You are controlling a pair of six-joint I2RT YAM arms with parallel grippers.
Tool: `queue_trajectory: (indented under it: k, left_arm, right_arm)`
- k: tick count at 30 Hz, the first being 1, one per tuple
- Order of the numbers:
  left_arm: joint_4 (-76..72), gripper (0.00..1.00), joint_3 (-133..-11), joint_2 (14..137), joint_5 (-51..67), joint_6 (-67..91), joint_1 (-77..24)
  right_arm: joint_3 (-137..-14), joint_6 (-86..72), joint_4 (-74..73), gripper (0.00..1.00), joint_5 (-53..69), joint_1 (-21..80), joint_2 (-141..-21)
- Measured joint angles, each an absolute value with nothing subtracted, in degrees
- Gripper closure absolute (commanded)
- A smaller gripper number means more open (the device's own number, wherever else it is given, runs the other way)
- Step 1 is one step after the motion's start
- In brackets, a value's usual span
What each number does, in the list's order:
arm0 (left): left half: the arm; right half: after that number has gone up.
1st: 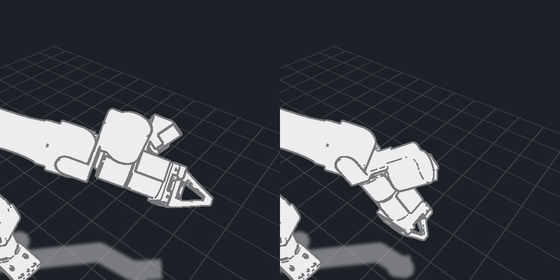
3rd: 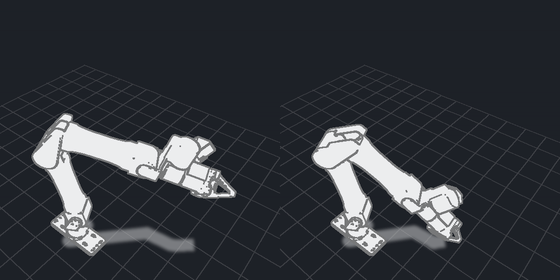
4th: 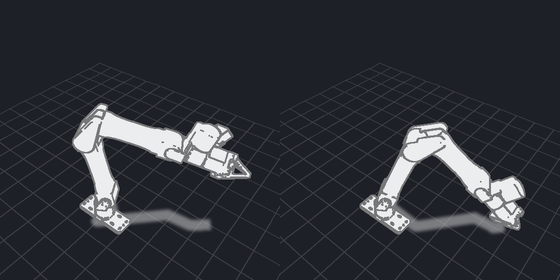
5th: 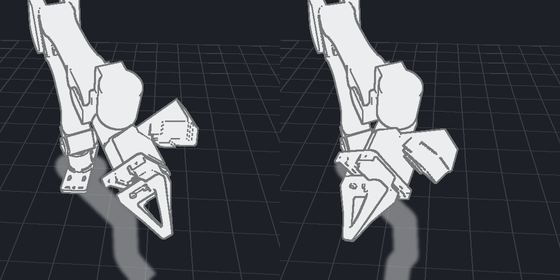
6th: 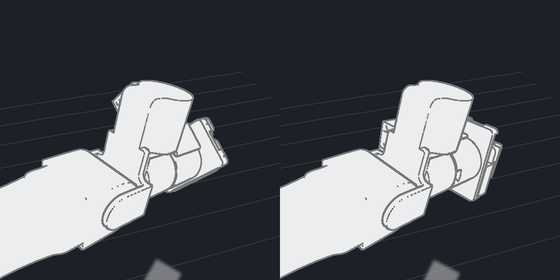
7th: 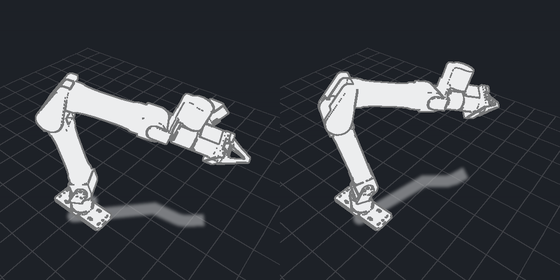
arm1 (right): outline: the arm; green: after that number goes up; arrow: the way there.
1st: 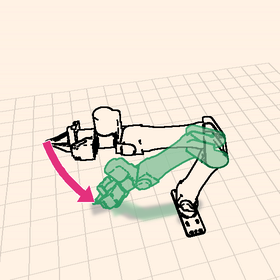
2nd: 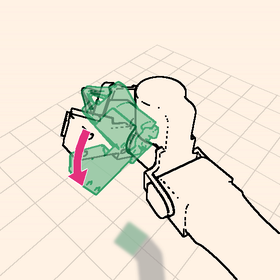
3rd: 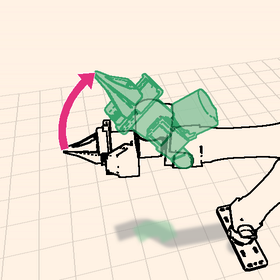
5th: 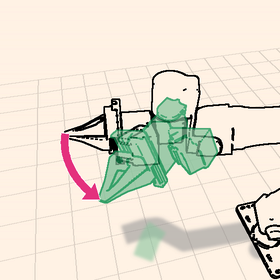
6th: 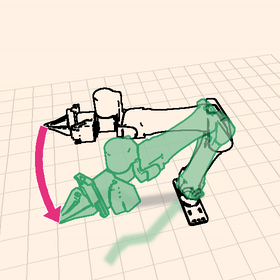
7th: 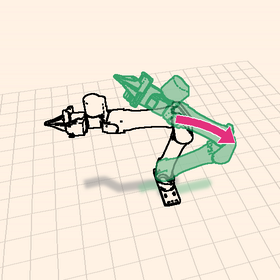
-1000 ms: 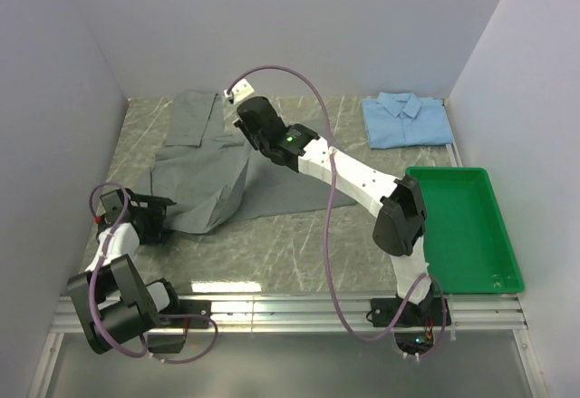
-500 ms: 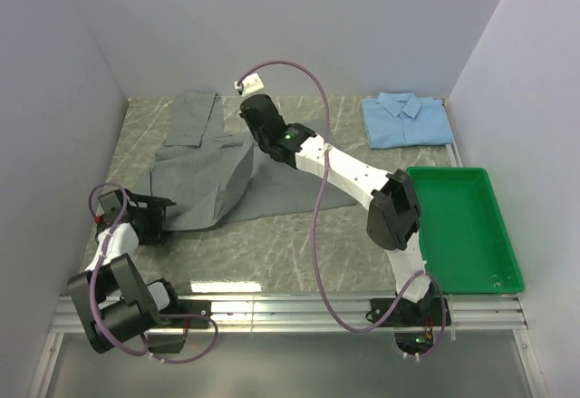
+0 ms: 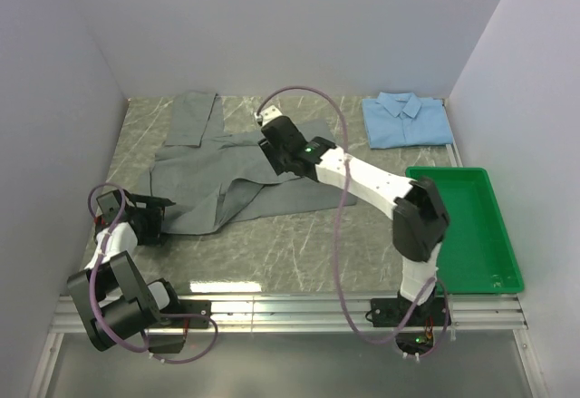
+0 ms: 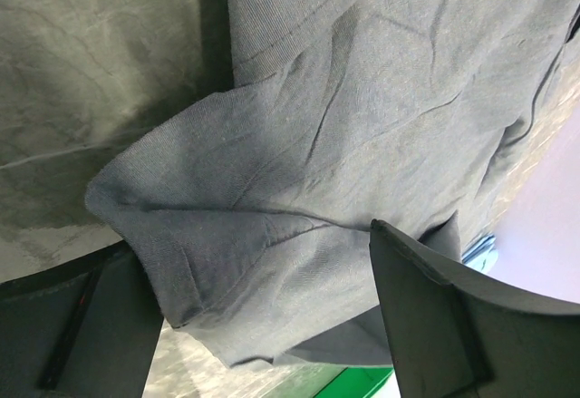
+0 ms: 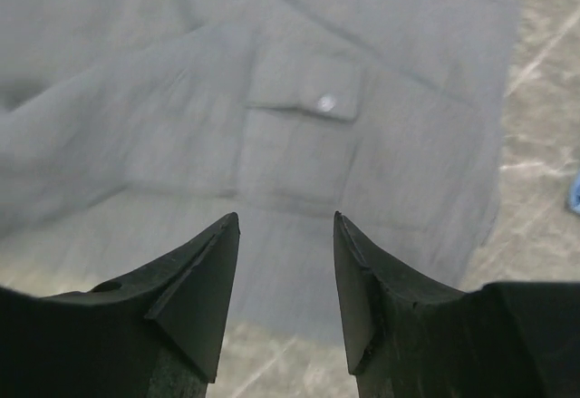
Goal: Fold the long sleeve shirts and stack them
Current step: Fold the shirt
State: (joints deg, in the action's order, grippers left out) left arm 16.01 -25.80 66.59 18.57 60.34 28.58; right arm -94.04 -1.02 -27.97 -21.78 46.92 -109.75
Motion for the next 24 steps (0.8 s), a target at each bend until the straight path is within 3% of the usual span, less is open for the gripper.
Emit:
queue_trajectory:
  k: [8, 17, 24]
  left_arm:
    - [18.7, 0.09, -26.4, 65.7, 18.6, 58.9, 28.6]
    - [23.6, 0.05, -28.6, 63.5, 18.2, 56.9, 28.6]
    - [25.6, 0.04, -30.7, 60.4, 15.6, 55.0, 28.6]
  right_arm:
    - [-81.1, -6.9, -23.3, 0.45, -12.0, 47.6, -94.9]
    - [-61.5, -23.0, -17.6, 0.43, 1.1, 33.3, -91.2]
    - [-57.6, -27.9, -13.2, 0.44, 7.8, 29.8, -89.4]
